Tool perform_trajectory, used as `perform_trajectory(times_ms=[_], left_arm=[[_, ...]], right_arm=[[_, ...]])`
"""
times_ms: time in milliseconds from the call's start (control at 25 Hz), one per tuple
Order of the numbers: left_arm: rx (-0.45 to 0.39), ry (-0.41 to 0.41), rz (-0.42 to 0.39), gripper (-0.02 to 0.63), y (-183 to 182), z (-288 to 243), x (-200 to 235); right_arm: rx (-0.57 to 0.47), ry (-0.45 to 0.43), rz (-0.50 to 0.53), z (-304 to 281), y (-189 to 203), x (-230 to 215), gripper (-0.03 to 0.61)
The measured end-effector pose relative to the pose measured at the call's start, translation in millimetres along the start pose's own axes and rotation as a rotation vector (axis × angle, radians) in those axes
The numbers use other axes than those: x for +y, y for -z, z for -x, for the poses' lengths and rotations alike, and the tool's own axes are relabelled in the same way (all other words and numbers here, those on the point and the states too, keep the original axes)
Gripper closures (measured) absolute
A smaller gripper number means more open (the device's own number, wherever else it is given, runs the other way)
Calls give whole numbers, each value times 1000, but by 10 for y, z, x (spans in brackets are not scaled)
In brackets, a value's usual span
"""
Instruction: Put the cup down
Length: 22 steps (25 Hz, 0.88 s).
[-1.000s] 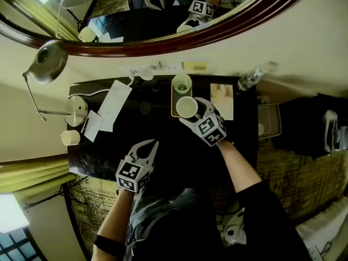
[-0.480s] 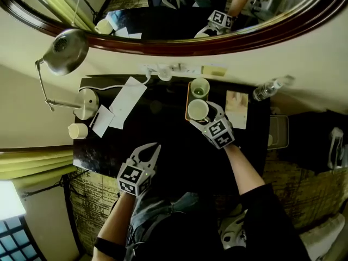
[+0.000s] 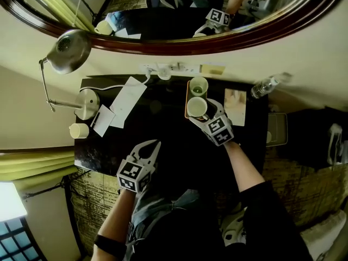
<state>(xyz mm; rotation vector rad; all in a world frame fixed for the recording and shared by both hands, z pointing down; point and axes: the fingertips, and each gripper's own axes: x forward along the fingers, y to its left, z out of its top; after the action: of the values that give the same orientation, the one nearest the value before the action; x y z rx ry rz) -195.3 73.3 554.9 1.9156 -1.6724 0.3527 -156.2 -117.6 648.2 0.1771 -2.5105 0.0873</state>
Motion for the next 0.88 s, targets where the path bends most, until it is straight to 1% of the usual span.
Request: perform_trajectory(times_ms=[280, 320, 480, 520, 560, 640, 760, 840, 880], left_arm=[[-34, 19, -16, 610, -259, 111, 26], [-38, 26, -19, 610, -297, 125, 23], [-72, 50, 4, 610, -450, 183, 3], [-83, 54, 14, 610, -490, 191, 5], [-92, 58, 22, 610, -526, 193, 8], [-104, 68, 22, 610, -586, 188, -5], [-107, 87, -13, 610, -653, 179, -71], [-114, 106, -35, 610, -693, 197, -114], [-119, 114, -47, 610, -719, 210, -125]], right_arm=[[-47, 73, -29, 531, -258, -46, 128], [-51, 84, -33, 638, -274, -34, 161], [-49, 125, -76, 1129, -365, 85, 185], [-53, 140, -95, 1257, -390, 107, 209], [-58, 163, -116, 1384, -398, 113, 255], [-65, 221, -162, 1631, -365, 92, 363], [-58, 313, -244, 1985, -233, 66, 515], [-33, 369, -288, 2186, -100, 73, 575], [-17, 390, -307, 2262, -16, 86, 575]])
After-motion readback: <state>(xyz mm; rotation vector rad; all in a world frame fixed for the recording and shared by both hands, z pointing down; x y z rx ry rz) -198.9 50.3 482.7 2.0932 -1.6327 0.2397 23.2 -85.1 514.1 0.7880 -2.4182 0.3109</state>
